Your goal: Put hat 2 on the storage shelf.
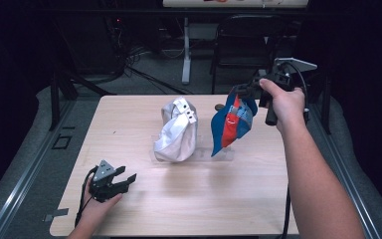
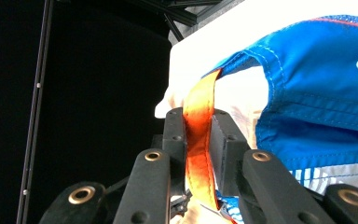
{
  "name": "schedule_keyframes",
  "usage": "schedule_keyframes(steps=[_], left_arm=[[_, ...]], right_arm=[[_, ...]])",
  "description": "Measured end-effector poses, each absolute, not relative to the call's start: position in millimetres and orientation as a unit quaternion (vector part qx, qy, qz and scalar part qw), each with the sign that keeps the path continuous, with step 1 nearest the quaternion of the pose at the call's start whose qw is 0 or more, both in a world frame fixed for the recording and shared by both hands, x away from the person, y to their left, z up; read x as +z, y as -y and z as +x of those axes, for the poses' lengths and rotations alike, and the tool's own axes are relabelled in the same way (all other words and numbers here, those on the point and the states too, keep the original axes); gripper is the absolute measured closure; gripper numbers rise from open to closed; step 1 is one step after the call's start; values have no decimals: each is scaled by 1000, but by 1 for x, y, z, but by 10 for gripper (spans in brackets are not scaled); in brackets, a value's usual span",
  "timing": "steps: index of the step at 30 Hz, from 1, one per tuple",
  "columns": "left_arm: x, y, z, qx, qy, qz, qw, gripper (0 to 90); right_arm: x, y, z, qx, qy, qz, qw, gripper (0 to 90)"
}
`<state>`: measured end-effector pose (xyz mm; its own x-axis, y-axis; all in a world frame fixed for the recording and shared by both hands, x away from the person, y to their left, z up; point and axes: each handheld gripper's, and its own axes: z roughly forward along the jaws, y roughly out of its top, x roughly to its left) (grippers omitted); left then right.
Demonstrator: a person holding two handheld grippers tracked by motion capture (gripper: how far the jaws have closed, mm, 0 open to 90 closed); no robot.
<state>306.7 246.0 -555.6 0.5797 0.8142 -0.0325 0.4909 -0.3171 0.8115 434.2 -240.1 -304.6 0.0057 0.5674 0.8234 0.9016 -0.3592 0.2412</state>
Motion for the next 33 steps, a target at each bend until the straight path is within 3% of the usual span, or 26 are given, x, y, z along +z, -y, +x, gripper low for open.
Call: schedule_keyframes(steps=[33], left_arm=[[-555, -247, 306, 200, -415, 786, 412, 447]], right_arm=[[-347, 227, 430, -419, 569, -684, 182, 775]])
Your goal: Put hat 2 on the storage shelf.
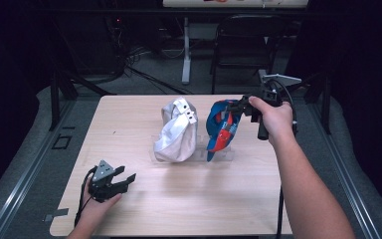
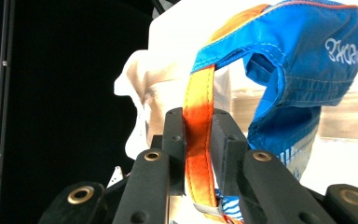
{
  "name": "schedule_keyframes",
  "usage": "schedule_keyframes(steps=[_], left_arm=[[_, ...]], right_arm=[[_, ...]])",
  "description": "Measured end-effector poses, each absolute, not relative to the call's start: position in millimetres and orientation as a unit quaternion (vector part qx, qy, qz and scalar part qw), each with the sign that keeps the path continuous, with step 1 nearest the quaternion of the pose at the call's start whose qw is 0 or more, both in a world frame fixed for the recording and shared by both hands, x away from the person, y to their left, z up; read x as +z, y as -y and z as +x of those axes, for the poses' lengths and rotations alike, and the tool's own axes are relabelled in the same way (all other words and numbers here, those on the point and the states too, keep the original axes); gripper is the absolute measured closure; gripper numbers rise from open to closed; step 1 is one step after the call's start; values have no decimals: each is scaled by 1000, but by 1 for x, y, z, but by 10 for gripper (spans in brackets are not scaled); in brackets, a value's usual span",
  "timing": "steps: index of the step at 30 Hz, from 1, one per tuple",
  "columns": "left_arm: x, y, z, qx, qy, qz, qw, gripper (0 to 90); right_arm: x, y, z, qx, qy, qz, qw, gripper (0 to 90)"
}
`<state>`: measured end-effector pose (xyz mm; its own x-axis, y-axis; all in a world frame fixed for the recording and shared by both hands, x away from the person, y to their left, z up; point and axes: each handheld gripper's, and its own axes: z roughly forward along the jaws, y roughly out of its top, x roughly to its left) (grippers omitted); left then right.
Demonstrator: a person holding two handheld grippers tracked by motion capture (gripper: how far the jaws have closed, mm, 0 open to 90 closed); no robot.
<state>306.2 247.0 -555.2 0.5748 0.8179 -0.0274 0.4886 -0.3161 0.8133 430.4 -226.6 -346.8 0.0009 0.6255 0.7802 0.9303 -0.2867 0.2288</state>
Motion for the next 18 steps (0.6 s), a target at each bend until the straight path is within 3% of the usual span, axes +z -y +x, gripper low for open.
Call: schedule_keyframes(steps=[18], left_arm=[[-556, -246, 306, 199, -417, 784, 415, 447]], right_arm=[[-353, 236, 426, -408, 572, -692, 167, 764]])
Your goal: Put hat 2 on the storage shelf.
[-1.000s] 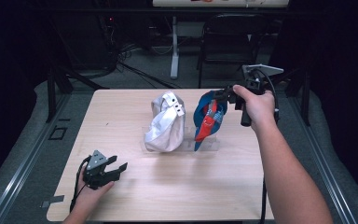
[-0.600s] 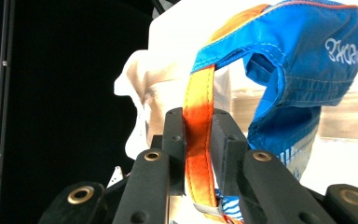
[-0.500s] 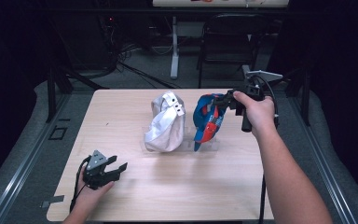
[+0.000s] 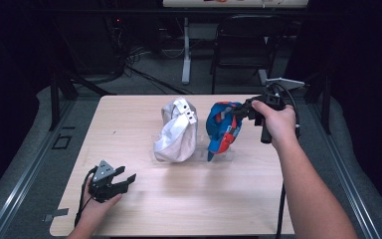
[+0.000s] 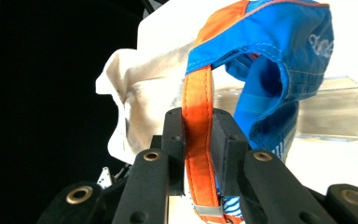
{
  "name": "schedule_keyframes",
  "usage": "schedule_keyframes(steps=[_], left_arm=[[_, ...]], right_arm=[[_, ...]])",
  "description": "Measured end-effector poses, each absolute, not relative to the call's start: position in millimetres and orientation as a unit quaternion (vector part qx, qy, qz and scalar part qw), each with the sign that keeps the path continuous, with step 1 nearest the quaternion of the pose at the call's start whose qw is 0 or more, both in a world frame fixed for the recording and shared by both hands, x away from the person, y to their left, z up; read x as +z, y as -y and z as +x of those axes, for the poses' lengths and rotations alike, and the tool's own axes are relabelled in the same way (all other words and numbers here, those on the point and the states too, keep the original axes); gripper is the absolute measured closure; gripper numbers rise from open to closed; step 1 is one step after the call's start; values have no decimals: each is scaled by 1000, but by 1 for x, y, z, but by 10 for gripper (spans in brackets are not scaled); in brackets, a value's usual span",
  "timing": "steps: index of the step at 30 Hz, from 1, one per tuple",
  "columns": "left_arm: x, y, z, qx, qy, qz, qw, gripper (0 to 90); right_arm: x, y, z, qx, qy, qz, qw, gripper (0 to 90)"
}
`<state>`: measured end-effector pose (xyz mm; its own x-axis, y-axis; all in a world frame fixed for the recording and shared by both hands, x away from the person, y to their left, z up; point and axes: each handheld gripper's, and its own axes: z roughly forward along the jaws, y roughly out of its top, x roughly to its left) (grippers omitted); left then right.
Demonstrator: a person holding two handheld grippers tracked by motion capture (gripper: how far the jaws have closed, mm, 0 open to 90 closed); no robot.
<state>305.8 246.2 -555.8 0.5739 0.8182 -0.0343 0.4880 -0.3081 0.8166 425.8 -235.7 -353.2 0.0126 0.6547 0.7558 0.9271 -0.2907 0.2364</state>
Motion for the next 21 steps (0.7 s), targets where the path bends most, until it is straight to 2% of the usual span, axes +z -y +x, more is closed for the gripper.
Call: schedule_keyframes(steps=[15, 21], left_arm=[[-556, -246, 305, 201, -416, 784, 414, 447], [-556, -247, 306, 201, -416, 785, 412, 447]], right_arm=[[-348, 248, 411, -412, 588, -686, 122, 659], [-358, 256, 397, -409, 602, -682, 76, 589]])
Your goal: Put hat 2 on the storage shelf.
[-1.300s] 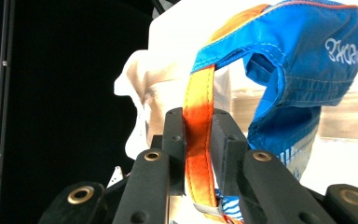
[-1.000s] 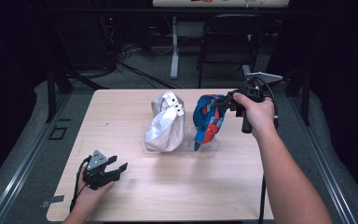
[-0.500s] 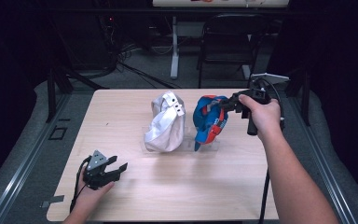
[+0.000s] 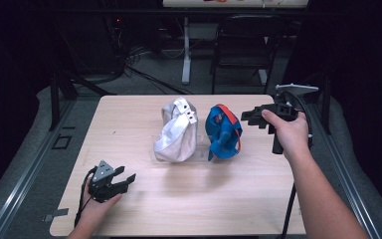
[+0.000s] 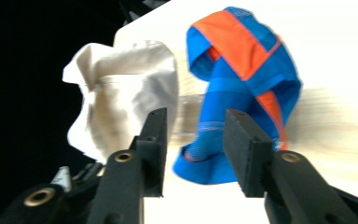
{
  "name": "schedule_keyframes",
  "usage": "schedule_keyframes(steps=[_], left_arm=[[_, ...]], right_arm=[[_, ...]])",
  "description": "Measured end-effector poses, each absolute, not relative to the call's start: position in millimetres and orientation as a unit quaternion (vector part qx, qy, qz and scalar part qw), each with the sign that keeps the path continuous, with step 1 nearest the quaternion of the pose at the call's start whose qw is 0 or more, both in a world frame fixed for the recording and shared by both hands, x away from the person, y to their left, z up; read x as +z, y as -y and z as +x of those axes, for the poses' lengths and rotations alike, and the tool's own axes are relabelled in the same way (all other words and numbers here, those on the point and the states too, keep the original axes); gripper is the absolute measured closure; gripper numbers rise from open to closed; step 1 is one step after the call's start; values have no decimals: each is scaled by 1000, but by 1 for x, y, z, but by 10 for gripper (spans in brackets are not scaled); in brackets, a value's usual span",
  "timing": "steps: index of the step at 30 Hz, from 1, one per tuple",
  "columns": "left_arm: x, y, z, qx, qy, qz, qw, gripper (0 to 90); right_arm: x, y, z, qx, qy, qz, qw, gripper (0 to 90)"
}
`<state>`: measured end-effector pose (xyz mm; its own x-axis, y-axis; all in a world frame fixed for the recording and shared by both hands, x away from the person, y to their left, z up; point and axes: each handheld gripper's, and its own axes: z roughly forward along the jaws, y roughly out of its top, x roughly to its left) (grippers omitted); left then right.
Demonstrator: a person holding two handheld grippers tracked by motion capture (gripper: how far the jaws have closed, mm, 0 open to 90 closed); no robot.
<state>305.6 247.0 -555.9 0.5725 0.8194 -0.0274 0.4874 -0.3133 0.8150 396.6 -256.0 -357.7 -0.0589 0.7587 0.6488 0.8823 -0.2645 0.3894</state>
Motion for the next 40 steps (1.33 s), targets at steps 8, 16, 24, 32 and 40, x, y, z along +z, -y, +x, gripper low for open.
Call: schedule_keyframes(steps=[8, 16, 24, 32, 40], left_arm=[[-556, -247, 305, 202, -418, 785, 409, 446], [-557, -247, 306, 203, -420, 785, 408, 446], [-558, -247, 306, 201, -421, 786, 406, 446], [-558, -247, 306, 199, -421, 786, 406, 446], [-554, -238, 300, 192, -409, 787, 420, 449]], right_arm=[[-376, 264, 372, -415, 623, -662, 45, 525], [-412, 265, 340, -423, 643, -639, 14, 473], [-463, 261, 309, -398, 664, -633, -26, 454], [-505, 255, 285, -388, 665, -636, -48, 492], [-536, 254, 268, -400, 660, -630, -95, 494]])
